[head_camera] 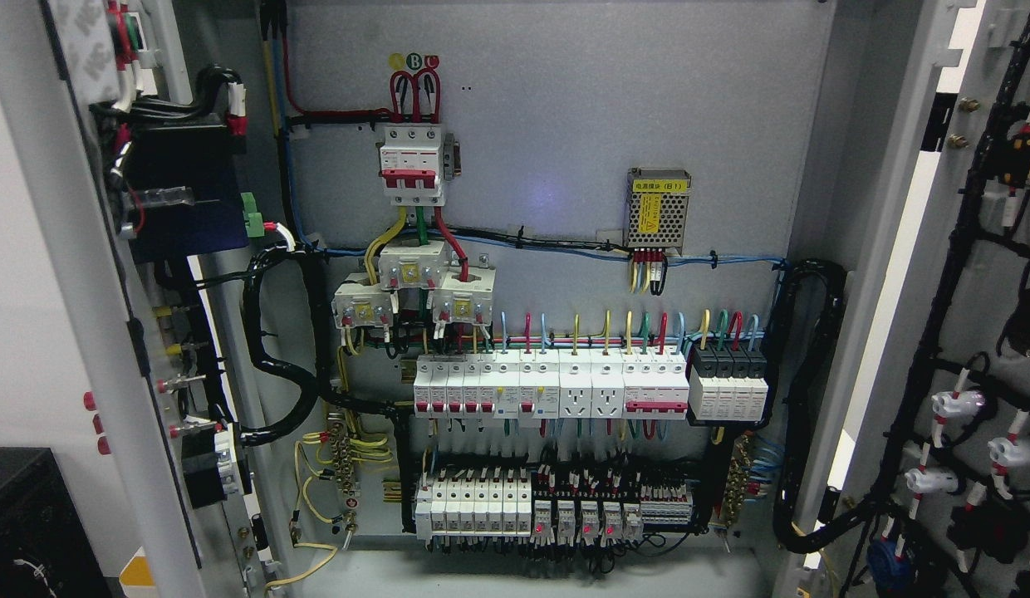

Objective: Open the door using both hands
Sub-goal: 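Withdraw the right hand downward out of the cabinet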

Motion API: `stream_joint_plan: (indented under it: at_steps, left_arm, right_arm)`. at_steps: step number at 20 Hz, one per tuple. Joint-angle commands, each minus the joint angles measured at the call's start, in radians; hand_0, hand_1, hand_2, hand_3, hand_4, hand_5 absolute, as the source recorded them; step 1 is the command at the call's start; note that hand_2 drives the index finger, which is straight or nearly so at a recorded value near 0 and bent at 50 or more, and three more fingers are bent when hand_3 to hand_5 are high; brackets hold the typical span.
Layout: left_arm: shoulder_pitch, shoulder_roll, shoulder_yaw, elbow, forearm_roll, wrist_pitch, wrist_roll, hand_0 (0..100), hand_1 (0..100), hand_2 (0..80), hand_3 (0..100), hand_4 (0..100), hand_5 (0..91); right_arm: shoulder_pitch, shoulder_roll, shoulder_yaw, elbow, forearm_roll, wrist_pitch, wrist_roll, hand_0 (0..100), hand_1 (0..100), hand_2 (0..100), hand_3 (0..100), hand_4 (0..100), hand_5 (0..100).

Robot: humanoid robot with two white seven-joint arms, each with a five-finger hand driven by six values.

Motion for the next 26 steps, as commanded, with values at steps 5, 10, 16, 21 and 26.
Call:
stream_joint_plan:
  at_steps: [5, 10, 16, 21, 26]
  left_arm:
    - [-0.001, -0.001, 0.026, 0.0, 0.023, 0.0, 0.0, 0, 0, 0.0, 0, 0, 0.0]
    - [-0.001, -0.001, 0.025, 0.0, 0.023, 0.0, 0.0, 0, 0, 0.0, 0, 0, 0.0]
    - [-0.001, -0.001, 0.024, -0.002, 0.023, -0.002, 0.0, 0, 0, 0.0, 0, 0, 0.0]
    - [-0.001, -0.001, 0.024, -0.002, 0.023, -0.001, -0.001, 0, 0, 0.0, 0, 0, 0.0]
    - [-0.001, -0.001, 0.024, -0.002, 0.02, -0.002, 0.0, 0, 0, 0.0, 0, 0, 0.0]
  right_arm:
    - [-0.004, 0.101, 0.041, 0.044, 0.009, 0.001, 0.002, 0, 0, 0, 0, 0, 0]
    - [-0.006, 0.118, 0.041, 0.076, 0.009, -0.001, 0.002, 0, 0, 0, 0, 0, 0]
    - [-0.007, 0.147, 0.041, 0.102, 0.026, -0.001, 0.001, 0, 0, 0, 0, 0, 0]
    - [-0.009, 0.149, 0.028, 0.108, 0.064, -0.002, 0.002, 0, 0, 0, 0, 0, 0]
    - [-0.003, 0.126, -0.064, 0.105, 0.05, -0.004, 0.004, 0, 0, 0, 0, 0, 0]
